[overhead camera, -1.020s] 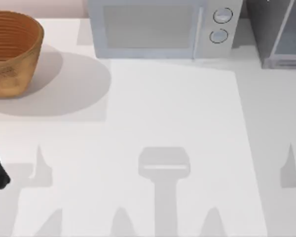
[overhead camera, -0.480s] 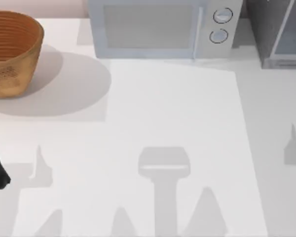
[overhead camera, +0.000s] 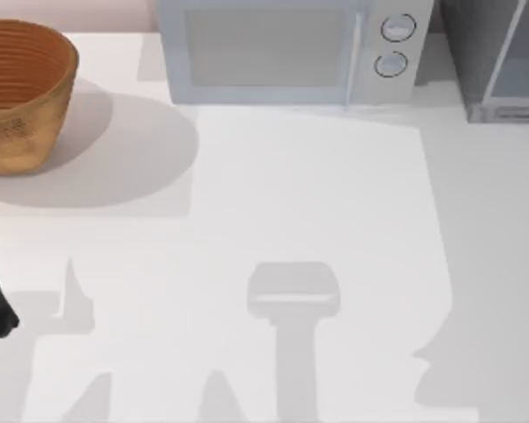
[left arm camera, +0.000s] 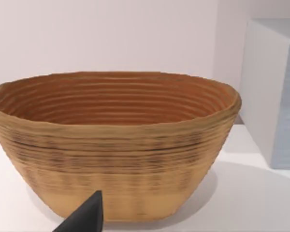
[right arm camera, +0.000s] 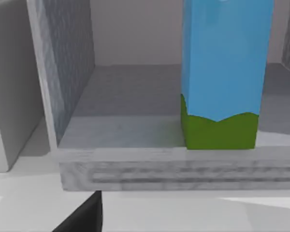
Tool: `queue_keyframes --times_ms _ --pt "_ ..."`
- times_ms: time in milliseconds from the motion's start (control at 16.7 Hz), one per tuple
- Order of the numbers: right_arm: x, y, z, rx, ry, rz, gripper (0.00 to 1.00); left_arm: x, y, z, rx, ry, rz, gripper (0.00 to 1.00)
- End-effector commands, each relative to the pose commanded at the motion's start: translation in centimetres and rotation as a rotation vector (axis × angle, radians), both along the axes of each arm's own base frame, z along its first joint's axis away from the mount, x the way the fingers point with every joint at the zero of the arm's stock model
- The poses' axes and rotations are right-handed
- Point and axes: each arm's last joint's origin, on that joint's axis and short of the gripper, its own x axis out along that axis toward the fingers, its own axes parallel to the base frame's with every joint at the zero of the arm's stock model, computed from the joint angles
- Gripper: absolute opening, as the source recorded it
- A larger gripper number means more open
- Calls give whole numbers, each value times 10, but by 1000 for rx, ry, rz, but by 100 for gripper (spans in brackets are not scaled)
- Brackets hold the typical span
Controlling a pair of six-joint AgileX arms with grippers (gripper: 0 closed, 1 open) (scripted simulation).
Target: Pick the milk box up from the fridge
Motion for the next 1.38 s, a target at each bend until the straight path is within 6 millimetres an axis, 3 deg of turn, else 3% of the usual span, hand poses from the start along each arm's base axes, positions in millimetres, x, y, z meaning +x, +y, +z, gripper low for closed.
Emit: queue_keyframes --times_ms 420,960,1140,1380 --pt "11 -31 -27 -16 -41 -2 100 0 0 0 0 0 0 100" --pt "15 -33 -31 -16 -41 4 100 0 0 0 0 0 0 100" --pt "42 -37 -33 -14 -36 11 100 0 0 0 0 0 0 100" --pt "110 -45 -27 -27 -61 5 100 0 0 0 0 0 0 100"
